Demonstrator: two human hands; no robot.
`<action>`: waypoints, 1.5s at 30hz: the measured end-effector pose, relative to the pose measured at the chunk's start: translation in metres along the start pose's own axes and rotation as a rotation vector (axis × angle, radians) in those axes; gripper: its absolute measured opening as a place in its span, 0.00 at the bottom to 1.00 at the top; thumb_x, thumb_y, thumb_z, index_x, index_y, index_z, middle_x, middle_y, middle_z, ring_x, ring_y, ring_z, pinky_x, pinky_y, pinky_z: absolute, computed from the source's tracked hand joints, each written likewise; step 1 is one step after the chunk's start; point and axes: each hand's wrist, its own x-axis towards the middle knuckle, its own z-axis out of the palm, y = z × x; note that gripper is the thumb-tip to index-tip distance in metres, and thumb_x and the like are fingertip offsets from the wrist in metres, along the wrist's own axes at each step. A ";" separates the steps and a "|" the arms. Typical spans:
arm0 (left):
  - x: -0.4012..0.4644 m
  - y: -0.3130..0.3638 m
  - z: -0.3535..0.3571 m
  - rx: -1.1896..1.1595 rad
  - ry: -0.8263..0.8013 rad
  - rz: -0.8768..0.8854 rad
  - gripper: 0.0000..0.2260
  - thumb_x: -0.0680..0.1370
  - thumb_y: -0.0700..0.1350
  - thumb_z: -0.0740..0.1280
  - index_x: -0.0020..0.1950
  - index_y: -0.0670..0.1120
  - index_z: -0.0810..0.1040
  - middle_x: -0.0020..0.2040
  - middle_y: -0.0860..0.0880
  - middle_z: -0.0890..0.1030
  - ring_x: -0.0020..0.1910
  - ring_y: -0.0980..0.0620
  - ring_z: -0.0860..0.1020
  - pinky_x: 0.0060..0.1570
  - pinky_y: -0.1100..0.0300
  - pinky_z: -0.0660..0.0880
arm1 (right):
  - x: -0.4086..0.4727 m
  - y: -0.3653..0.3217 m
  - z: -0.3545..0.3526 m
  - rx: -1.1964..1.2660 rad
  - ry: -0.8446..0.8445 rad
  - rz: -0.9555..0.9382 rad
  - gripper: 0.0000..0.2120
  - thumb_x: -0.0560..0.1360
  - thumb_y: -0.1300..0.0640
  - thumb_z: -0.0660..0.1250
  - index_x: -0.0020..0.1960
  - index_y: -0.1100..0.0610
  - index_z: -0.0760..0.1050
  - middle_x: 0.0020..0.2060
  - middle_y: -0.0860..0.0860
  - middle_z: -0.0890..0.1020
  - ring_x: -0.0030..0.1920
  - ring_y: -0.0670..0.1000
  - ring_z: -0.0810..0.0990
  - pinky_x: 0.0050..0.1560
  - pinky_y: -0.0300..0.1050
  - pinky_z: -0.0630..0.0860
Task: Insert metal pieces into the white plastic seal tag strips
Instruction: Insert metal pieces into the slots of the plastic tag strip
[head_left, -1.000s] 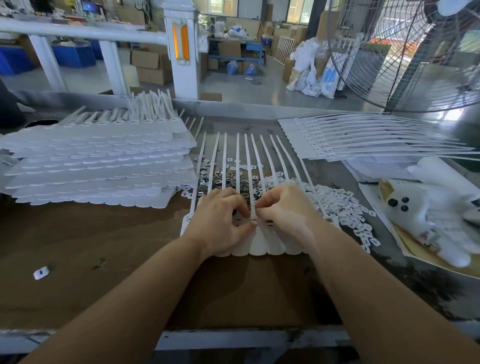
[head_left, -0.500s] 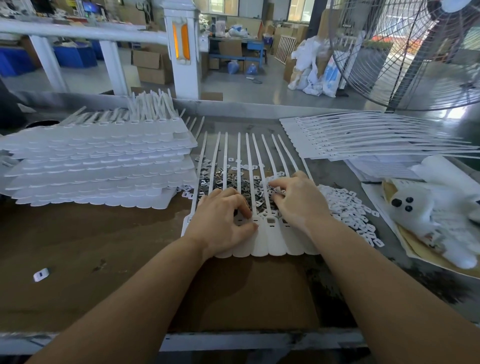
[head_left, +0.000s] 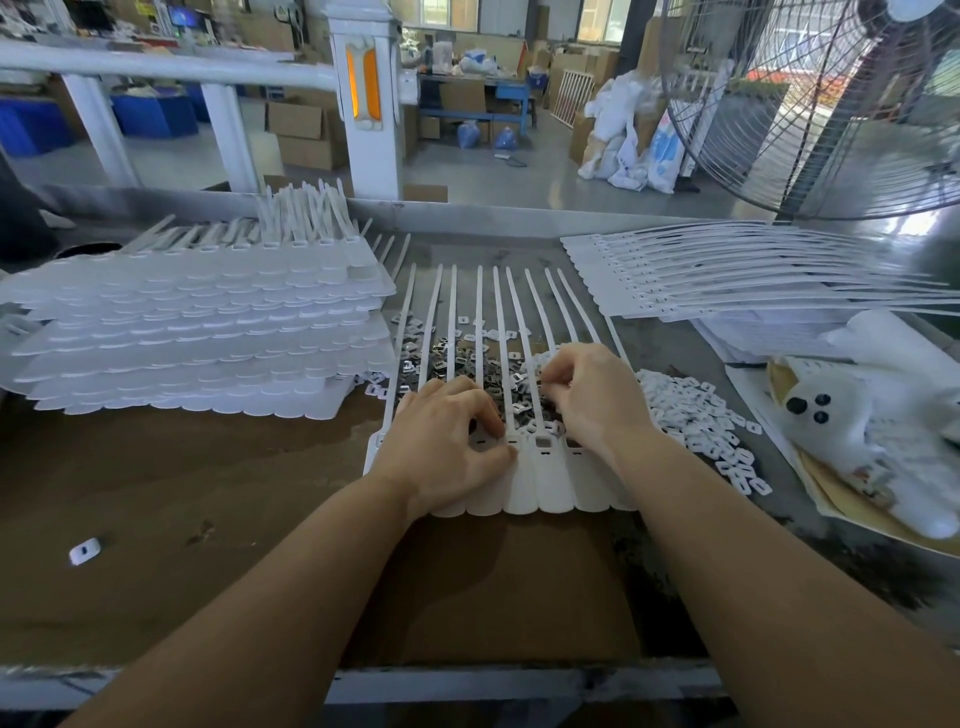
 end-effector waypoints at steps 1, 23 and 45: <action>0.000 0.000 0.000 -0.002 0.002 0.002 0.06 0.71 0.53 0.69 0.43 0.56 0.74 0.51 0.58 0.73 0.56 0.57 0.68 0.56 0.62 0.59 | -0.002 0.000 -0.001 0.055 0.008 0.005 0.05 0.74 0.64 0.66 0.47 0.56 0.79 0.47 0.51 0.80 0.49 0.51 0.78 0.51 0.45 0.75; 0.000 -0.002 0.003 0.005 0.021 0.021 0.05 0.72 0.54 0.68 0.43 0.56 0.73 0.51 0.56 0.75 0.55 0.55 0.68 0.59 0.58 0.61 | -0.041 0.001 -0.025 0.369 -0.213 0.157 0.05 0.73 0.59 0.70 0.39 0.51 0.80 0.34 0.43 0.78 0.38 0.40 0.75 0.34 0.32 0.66; -0.001 -0.002 0.002 0.015 0.009 0.017 0.06 0.72 0.55 0.68 0.43 0.56 0.73 0.52 0.55 0.75 0.55 0.54 0.68 0.60 0.57 0.61 | -0.018 -0.022 -0.031 0.122 -0.392 0.269 0.09 0.69 0.61 0.74 0.34 0.54 0.75 0.33 0.45 0.74 0.33 0.42 0.72 0.41 0.40 0.71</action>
